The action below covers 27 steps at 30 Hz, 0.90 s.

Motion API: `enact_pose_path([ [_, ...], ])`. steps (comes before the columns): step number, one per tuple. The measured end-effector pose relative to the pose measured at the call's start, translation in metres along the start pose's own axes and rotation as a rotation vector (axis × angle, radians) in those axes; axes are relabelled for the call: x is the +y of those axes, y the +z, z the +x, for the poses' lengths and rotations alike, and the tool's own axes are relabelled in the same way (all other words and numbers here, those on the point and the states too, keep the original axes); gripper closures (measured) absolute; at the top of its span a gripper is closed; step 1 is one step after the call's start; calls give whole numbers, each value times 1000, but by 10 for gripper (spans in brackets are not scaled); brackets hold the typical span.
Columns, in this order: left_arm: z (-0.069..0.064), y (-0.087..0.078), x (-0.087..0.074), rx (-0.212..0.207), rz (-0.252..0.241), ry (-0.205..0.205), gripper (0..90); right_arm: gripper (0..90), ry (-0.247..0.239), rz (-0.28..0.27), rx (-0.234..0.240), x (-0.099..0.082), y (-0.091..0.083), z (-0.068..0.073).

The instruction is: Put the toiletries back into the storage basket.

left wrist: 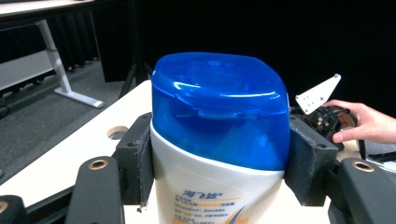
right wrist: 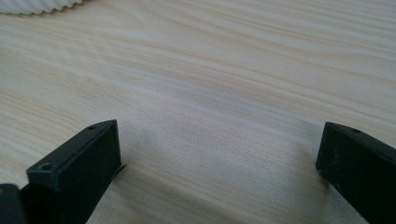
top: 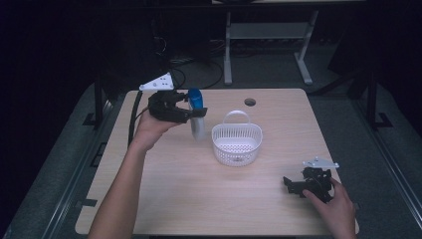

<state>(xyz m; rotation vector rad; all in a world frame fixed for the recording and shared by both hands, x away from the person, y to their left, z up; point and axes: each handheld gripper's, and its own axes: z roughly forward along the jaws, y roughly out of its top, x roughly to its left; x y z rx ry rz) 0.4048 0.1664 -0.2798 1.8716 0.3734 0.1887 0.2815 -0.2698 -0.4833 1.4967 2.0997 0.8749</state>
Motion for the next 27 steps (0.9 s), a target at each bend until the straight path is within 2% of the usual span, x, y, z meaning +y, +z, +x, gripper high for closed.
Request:
enact_pose_path([
  [13,-9,27,11,-41,-2,18,360,0,0,0,1,0,0,0],
  [27,-13,51,10,-70,1,19,360,0,0,0,0,0,0,0],
])
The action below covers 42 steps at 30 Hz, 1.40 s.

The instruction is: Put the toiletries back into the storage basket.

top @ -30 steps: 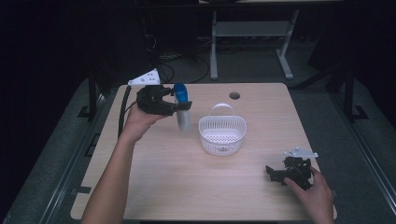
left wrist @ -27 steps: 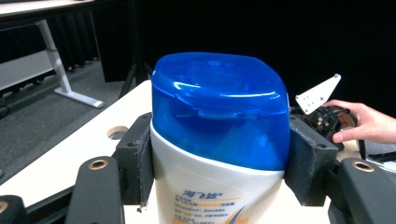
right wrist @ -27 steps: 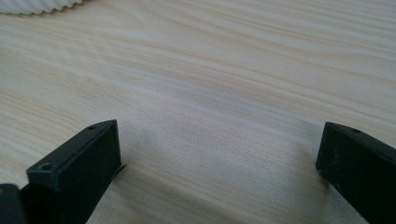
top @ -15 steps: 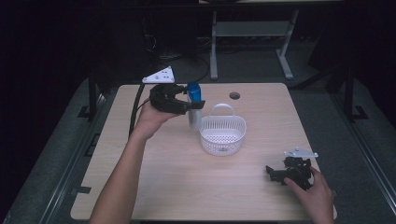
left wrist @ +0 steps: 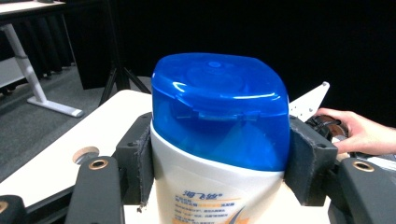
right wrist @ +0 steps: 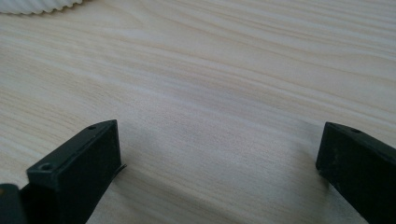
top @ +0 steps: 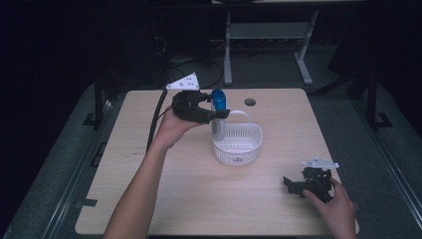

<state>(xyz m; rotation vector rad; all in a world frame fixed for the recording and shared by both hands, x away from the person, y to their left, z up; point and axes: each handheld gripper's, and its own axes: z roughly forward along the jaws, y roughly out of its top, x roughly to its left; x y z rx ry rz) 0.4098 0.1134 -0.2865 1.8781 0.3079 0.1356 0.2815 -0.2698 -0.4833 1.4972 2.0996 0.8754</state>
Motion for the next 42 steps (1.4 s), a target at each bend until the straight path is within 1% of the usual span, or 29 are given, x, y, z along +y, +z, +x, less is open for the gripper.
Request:
enact_pose_path([
  [6,1,5,-4,3,-3,-2,360,0,-1,0,0,0,0,0],
  [13,3,12,-15,8,6,-10,360,0,-1,0,0,0,0,0],
  [15,4,13,-18,10,2,-10,360,0,0,0,0,0,0,0],
  [16,4,14,-21,13,-1,-17,360,0,-1,0,0,0,0,0],
  [22,6,17,-28,17,1,-16,360,0,3,2,0,0,0,0],
  [29,6,23,-37,18,17,-10,360,0,0,0,-1,0,0,0],
  [36,7,29,-48,15,35,-15,359,0,0,0,-1,0,0,0],
  [42,7,33,-58,20,37,-19,359,0,0,1,0,0,0,0],
])
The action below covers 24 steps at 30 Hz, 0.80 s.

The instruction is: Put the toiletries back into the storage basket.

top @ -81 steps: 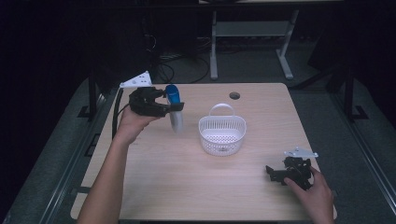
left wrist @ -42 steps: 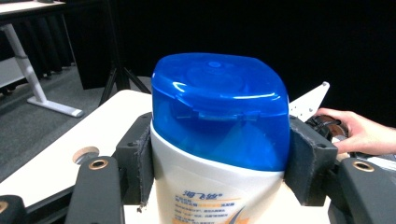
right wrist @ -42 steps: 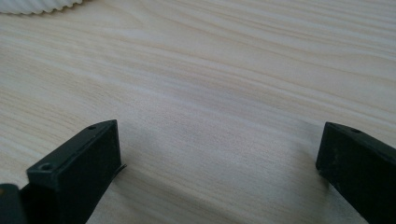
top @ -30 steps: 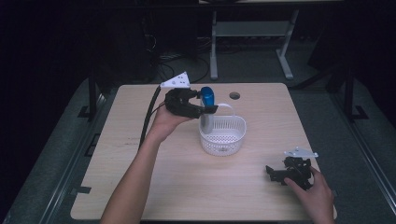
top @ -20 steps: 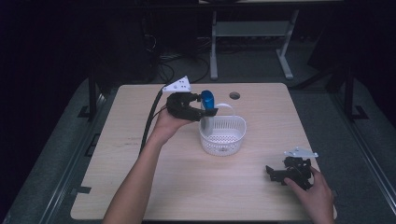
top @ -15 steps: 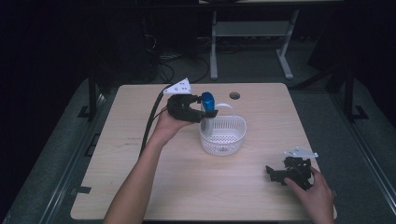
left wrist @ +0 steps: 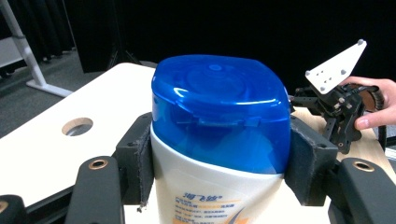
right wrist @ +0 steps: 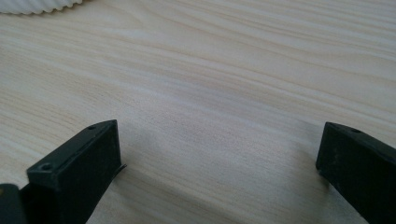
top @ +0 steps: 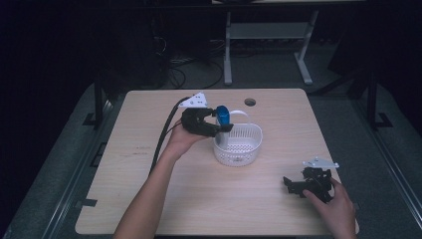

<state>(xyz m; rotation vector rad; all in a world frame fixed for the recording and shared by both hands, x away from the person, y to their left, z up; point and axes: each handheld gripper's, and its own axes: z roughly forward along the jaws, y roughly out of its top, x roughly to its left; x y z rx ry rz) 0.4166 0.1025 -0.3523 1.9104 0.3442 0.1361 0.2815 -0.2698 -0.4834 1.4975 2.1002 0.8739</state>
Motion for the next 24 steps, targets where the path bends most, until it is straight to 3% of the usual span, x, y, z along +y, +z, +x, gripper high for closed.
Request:
enact_pose_path([
  [24,1,13,-32,10,41,-30,359,0,0,-1,0,0,0,0],
])
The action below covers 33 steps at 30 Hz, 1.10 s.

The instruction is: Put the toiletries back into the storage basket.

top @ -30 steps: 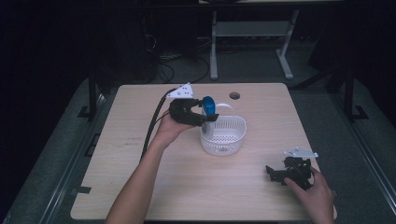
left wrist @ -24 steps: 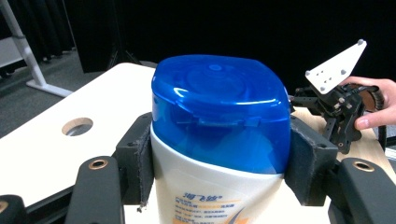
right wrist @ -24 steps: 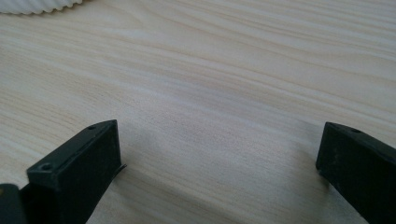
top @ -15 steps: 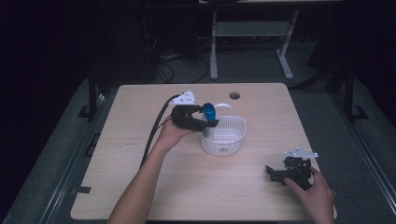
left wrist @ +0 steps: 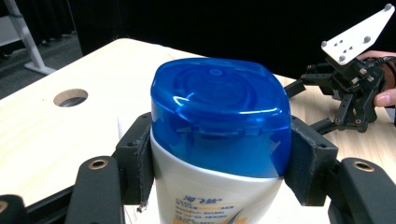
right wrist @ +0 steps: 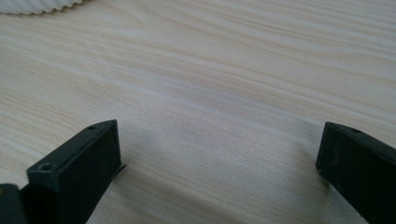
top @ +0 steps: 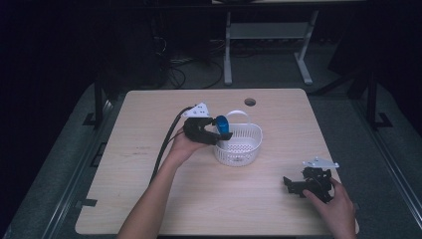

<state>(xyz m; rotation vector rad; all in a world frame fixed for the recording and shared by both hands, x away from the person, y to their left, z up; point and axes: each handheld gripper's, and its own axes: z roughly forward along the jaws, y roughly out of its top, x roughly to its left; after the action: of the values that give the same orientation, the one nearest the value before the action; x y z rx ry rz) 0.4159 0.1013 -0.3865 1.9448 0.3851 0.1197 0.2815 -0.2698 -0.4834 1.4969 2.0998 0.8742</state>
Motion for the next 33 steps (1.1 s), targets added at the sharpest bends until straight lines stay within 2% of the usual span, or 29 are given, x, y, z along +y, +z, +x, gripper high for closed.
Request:
enact_pose_path([
  [17,-1,4,-5,-6,13,3,359,0,0,0,0,0,0,0],
  [24,-2,4,-5,-17,4,3,358,0,0,0,0,0,0,0],
  [26,-2,2,-5,-32,-20,0,353,0,0,0,0,0,0,0],
  [28,-1,-1,-4,-30,-51,-7,308,0,0,0,0,0,0,0],
  [29,-1,-2,-3,-16,-50,0,292,0,0,0,0,0,0,0],
  [33,-3,-5,-2,-10,-26,9,193,0,0,0,0,0,0,0],
])
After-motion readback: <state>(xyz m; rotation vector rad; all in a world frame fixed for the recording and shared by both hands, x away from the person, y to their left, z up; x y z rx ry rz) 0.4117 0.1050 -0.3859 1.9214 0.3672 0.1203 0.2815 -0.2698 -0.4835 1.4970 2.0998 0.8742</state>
